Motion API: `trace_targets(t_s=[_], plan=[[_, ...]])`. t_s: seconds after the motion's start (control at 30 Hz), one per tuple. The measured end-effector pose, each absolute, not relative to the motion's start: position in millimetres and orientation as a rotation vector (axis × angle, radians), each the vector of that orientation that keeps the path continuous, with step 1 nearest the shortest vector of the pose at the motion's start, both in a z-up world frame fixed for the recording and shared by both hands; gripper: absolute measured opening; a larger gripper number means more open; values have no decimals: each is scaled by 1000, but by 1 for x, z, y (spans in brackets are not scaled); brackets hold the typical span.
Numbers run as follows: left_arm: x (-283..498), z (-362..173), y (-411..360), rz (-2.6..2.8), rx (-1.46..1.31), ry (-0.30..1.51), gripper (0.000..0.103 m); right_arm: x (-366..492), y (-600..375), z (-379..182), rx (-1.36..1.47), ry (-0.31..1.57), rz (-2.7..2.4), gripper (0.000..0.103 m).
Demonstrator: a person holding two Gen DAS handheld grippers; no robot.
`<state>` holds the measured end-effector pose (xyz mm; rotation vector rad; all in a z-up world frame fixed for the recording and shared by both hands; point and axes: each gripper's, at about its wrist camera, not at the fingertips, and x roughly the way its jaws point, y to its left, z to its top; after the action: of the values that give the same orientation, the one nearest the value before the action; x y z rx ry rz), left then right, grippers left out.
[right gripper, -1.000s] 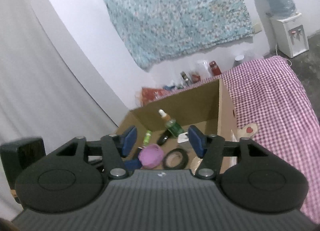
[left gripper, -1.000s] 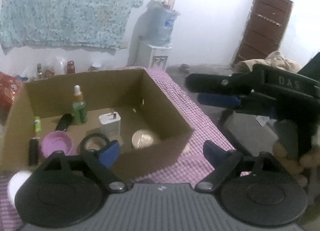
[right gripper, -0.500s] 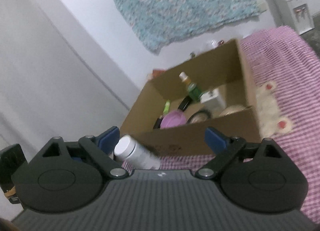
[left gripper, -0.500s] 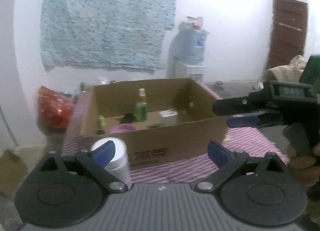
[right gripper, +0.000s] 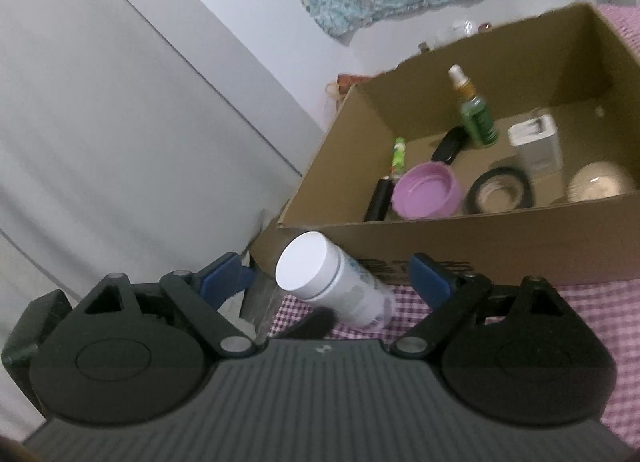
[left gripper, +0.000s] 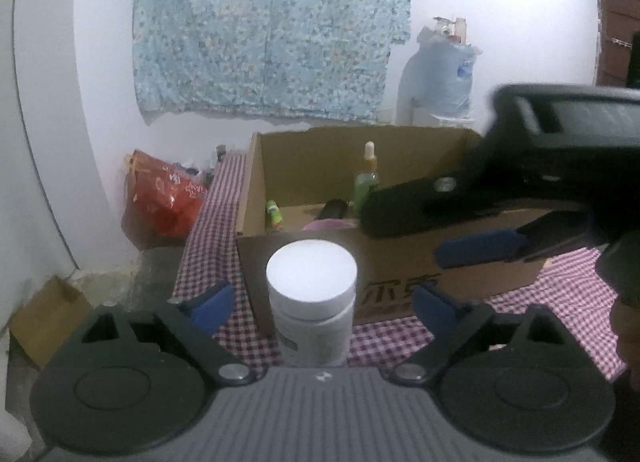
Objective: Organize rigid objects
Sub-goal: 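Move the right gripper to the white supplement jar and grasp it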
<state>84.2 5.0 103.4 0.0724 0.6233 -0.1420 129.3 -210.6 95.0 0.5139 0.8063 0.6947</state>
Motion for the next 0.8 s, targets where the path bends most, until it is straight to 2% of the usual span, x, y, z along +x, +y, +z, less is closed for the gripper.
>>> trace_targets(t_s=[0.13,0.27,0.33,0.43,0.6,0.8], plan=[[95,95,8,-146,61,668,81,142,-191,88,512,835,700,79],[100,90,13,-164,50,682,75,151,-180,80,515,862,693,67],[102,88,15,-166,47,690,64,154,-176,75,522,876,690,63],[104,85,16,-167,33,697,54,157,-174,70,537,893,695,54],[102,85,18,-170,9,697,54,158,-175,66,550,897,702,49],[95,89,5,-191,6,689,54,149,-187,68,559,882,688,48]])
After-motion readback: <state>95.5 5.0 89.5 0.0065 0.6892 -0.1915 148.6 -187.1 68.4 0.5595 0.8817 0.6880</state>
